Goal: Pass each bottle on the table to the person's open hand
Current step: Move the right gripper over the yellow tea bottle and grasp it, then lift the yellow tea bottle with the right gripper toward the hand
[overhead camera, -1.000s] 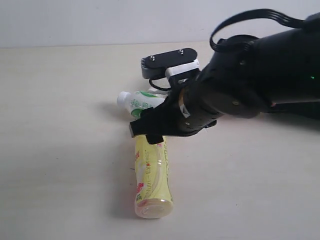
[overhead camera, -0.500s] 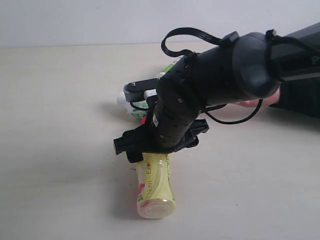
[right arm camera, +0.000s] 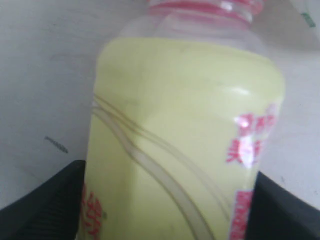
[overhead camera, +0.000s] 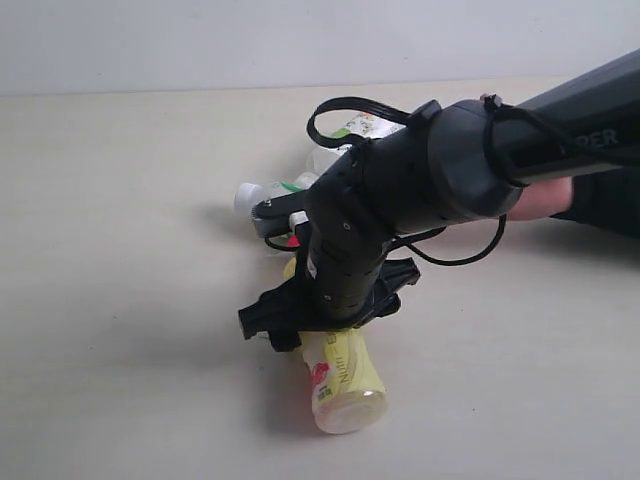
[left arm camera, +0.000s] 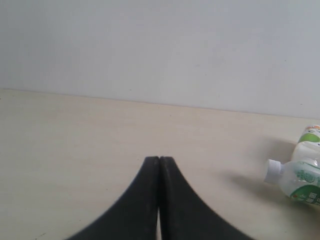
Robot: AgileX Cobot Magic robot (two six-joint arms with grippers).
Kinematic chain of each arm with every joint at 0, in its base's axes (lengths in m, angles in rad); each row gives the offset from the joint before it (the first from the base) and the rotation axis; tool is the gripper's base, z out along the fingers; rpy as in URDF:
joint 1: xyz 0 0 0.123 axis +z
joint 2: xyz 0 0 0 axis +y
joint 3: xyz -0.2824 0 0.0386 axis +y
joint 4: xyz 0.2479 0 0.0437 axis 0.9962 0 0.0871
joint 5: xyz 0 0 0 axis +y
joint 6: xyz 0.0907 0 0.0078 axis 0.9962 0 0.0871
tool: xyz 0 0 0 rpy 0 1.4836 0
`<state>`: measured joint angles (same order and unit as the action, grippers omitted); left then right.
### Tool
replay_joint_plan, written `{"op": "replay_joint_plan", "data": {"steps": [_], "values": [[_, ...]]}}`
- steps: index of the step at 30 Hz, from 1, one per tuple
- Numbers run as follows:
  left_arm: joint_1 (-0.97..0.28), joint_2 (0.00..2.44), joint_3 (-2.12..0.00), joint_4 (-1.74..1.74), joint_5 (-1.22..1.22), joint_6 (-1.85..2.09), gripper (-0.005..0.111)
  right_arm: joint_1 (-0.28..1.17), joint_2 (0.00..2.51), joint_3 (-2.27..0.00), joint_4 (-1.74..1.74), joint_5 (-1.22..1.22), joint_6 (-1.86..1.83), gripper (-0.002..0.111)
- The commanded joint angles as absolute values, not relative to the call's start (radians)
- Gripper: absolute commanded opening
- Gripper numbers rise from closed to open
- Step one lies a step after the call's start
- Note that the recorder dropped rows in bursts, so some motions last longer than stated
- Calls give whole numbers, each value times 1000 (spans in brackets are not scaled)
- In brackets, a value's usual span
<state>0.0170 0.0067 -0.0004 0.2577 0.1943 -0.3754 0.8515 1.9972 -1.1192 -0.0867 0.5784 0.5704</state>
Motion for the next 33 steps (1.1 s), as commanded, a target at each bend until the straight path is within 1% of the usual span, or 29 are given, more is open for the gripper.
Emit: {"op": "replay_joint_plan", "data": {"steps": [1,6,8,10,15,18,20,29,33], "values": [[18,0,0,258,193,-375,0,855,2003,-1124,-82,594,557,70],[18,0,0,258,193,-375,0,855,2003,-1124,-81,596,557,66],[18,0,0,258,193,-375,0,855,2003,-1124,-81,596,557,61],[18,0,0,258,193,-375,0,855,2003,-1124,-81,599,557,52],[18,0,0,258,193,-375,0,855,1988,-1124,-85,622,549,20],[18,0,0,258,193,-375,0,855,1967,-1124,-85,640,540,7],[18,0,0,258,193,-375,0,855,1950,-1124,-85,655,539,1],[18,0,0,258,193,-375,0,859,1830,-1124,0,719,408,0],[18,0,0,258,193,-375,0,903,1753,-1117,20,730,357,0]]}}
